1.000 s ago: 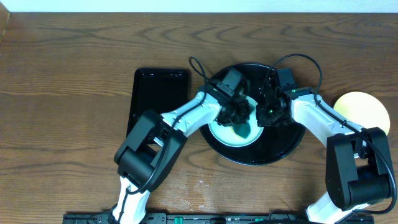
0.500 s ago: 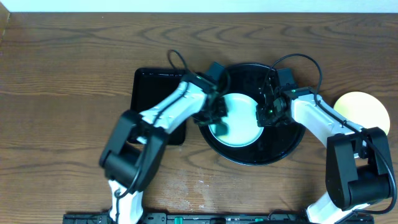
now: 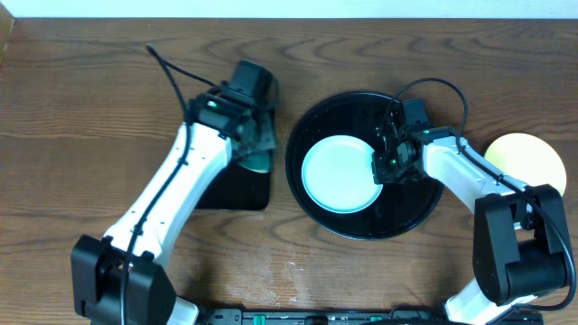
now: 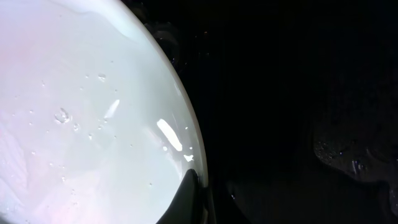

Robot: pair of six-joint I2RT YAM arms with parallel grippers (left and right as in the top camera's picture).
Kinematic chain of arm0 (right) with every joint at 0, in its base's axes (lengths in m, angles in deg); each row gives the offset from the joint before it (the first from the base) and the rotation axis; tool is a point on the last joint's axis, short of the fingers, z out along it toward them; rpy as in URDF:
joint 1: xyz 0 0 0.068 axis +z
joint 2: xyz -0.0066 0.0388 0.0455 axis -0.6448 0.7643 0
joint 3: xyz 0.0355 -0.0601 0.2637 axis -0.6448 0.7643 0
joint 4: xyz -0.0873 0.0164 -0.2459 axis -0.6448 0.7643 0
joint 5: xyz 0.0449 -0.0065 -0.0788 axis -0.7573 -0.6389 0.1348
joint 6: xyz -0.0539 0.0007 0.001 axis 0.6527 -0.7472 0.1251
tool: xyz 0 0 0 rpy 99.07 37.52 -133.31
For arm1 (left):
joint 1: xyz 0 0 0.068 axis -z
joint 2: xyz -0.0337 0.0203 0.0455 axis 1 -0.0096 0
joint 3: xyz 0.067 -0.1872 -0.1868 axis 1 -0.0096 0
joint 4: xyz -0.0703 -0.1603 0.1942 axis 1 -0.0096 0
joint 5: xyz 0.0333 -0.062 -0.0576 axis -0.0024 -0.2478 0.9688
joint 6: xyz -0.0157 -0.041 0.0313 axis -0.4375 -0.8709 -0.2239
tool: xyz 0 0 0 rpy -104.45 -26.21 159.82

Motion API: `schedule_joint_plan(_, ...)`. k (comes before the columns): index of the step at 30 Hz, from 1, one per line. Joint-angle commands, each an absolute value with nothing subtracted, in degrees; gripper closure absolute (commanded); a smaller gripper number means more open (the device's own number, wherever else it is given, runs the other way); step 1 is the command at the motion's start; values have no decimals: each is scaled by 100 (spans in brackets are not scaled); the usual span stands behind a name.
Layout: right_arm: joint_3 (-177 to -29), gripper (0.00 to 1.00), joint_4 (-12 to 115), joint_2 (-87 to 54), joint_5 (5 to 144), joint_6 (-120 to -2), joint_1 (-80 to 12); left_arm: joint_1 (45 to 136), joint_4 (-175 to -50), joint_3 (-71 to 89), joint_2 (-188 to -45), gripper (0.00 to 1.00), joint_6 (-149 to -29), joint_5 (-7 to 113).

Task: Clean dirty plates on tray and stack at the side

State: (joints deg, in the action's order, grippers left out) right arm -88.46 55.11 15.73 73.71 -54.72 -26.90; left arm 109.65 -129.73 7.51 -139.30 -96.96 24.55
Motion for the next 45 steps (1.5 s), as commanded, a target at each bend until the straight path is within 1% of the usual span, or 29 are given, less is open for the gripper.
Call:
schedule_joint_plan(1,-8714,99,5634,1715,7537,-5334,-2659,10738,-12709,226,-14190,92,-9418,1972)
schedule_joint_plan(4,-8714,99,5592,1715,7511,-5354,-2659,10581,-12097,-229,-14409,92,-9398,2009)
schedule_joint_plan(6,-8714,99,5529,1715,7517,-5380,-2659,10513,-12025,-281,-14490,88,-9396,2208)
schedule_joint_plan(7,-8714,99,5496,1715,7517,-5380,-2659,10493,-12025,-281,-14492,83,-9396,2306)
schedule_joint_plan(8,-8714,99,5444,1715,7517,-5380,-2659,10482,-12018,-266,-14468,74,-9396,2350)
schedule_joint_plan(9,-8714,99,5378,1715,7517,-5380,-2659,10482,-12044,-229,-14439,67,-9394,2350)
schedule_joint_plan(13,-8784,99,5212,1604,7515,-5380,-2659,10485,-12348,-1,-14138,48,-9398,2398)
schedule_joint_plan(17,-8832,99,5227,1092,7819,-5511,-2655,10485,-12571,49,-13528,35,-9398,2511)
schedule_joint_plan(21,-8832,99,5227,371,8370,-5549,-2655,10485,-12853,47,-12809,29,-9403,2636)
schedule_joint_plan(22,-8832,99,5227,212,8518,-5546,-2655,10485,-12936,47,-12636,25,-9401,2636)
schedule_joint_plan(25,-8832,99,5210,-149,8912,-5452,-2655,10482,-13142,47,-12197,22,-9398,2627)
schedule_joint_plan(29,-8832,99,5208,-472,9222,-5140,-2655,10485,-13332,47,-11821,21,-9396,2627)
schedule_joint_plan(31,-8832,99,5194,-593,9246,-4998,-2655,10485,-13382,47,-11725,18,-9396,2627)
schedule_joint_plan(39,-8832,99,5205,-853,9242,-4967,-2655,10485,-13391,47,-11727,17,-9398,2627)
schedule_joint_plan(43,-8832,99,5203,-853,9334,-4615,-2567,10485,-13391,47,-11727,17,-9398,2627)
schedule_joint_plan(45,-8832,99,5203,-857,9642,-4512,-2406,10485,-13391,47,-11727,17,-9398,2627)
